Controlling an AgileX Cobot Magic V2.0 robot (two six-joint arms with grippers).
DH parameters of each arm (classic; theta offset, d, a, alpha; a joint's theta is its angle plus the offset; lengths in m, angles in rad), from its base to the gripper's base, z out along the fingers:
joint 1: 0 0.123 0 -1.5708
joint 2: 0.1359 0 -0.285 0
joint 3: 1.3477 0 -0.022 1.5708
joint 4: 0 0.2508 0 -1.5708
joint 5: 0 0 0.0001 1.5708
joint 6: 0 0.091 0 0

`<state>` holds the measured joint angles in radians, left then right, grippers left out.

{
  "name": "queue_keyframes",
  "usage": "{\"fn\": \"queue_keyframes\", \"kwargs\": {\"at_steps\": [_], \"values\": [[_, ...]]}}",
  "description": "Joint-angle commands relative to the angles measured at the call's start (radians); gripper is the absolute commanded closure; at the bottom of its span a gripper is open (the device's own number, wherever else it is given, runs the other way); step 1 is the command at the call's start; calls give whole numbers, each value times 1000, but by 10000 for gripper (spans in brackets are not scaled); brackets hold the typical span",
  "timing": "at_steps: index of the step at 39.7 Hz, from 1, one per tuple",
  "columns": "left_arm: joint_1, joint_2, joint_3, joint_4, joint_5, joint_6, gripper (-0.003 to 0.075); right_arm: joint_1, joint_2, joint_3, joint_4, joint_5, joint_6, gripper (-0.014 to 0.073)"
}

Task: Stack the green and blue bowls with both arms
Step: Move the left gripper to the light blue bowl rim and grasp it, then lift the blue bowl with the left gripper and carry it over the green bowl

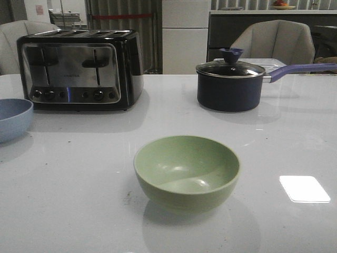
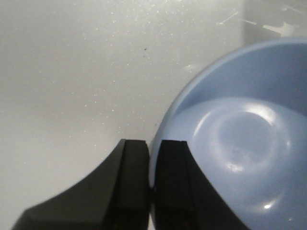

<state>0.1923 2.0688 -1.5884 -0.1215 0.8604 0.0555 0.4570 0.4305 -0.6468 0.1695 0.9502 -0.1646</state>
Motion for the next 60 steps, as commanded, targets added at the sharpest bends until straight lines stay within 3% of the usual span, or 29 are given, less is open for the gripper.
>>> {"fn": "queue_keyframes", "kwargs": {"at_steps": [1,8,17,23,40,47,54,60], "values": [[0,-55,-35,14,-5,2,622,-3,4,-26,-1,-70,-6,200],[0,-67,-59,1,73,47,622,-3,4,-26,-1,-70,-6,200],[-9,-166,-57,-198,112,172,622,-3,4,-26,-1,-70,-6,200],[-67,-259,-55,-221,134,213,622,-3,4,-26,-1,-70,-6,200],[-449,-403,-55,-219,199,241,622,-3,4,-26,-1,-70,-6,200],[-624,-401,-3,-219,118,241,622,-3,4,-26,-1,-70,-6,200],[-736,-401,65,-198,52,244,622,-3,4,-26,-1,-70,-6,200],[-766,-368,84,-194,26,244,622,-3,4,-26,-1,-70,-6,200]]}}
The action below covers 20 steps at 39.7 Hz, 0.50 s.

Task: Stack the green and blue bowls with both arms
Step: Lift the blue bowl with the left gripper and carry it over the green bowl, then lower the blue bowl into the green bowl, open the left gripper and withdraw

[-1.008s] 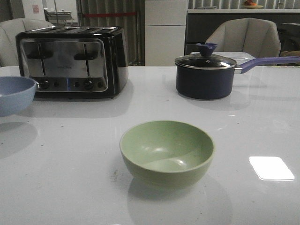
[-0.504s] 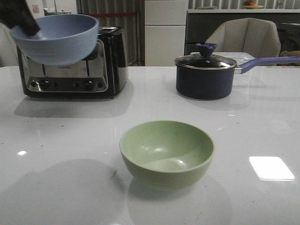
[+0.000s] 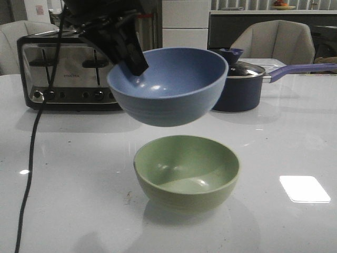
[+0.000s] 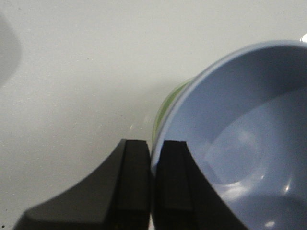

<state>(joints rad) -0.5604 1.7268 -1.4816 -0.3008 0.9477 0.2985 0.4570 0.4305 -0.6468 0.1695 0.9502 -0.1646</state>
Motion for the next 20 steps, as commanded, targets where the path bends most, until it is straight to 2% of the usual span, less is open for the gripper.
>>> {"fn": "queue_keyframes", "kwargs": {"at_steps": [1,11,20], "values": [[-15,-14,-23,-15,-61,1,622,-3,4,-26,-1,-70,-6,200],[-15,88,-23,-110,-63,1,622,-3,4,-26,-1,-70,-6,200],[-15,145,-23,-121,-49,1,622,-3,4,-26,-1,-70,-6,200]]}}
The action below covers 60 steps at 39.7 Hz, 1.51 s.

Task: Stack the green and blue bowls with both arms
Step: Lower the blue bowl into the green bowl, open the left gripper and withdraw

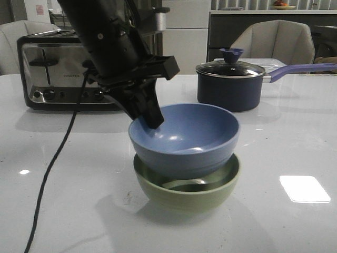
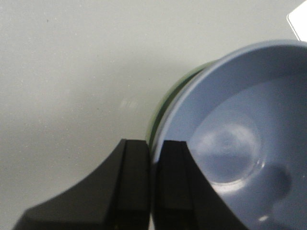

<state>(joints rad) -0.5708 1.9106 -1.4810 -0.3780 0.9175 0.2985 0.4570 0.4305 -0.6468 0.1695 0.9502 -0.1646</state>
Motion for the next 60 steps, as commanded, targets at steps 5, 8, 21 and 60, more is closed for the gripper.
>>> {"fn": "queue_keyframes", "kwargs": {"at_steps": [5,8,21,60], "values": [[-6,-34,-23,-44,-12,1,617,-3,4,-26,-1,-70,-6,200],[-6,-34,-23,-44,-12,1,612,-3,4,-26,-1,-70,-6,200],[-6,-34,-23,-44,-3,1,358,-3,4,-26,-1,-70,-6,200],[-2,-755,403,58,-40,10,263,-3,4,-26,-1,-70,-6,200]]}}
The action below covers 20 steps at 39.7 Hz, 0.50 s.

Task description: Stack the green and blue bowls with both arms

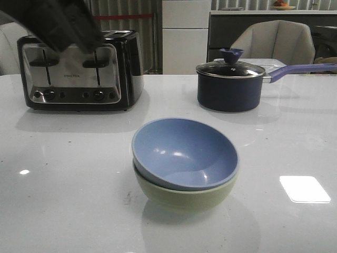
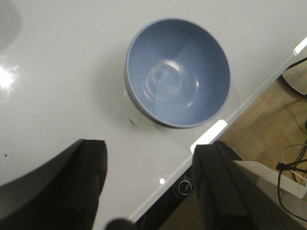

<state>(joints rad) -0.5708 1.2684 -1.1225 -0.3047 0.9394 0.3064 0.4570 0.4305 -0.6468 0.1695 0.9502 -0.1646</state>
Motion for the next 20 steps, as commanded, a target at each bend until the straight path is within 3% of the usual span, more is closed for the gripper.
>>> {"fn": "queue_keyframes", "kwargs": {"at_steps": [1,6,14,20], "values": [[-2,-147,73,-15,-66,2,263,-3,4,-26,-1,-70,-6,200],[-2,-290,182,29,-75,-80,263,-3,4,-26,-1,-70,-6,200],[-2,-534,340,240,-88,-278,263,-3,4,-26,-1,-70,-6,200],[-2,-684,427,255,-88,-288,263,-3,4,-26,-1,-70,-6,200]]}}
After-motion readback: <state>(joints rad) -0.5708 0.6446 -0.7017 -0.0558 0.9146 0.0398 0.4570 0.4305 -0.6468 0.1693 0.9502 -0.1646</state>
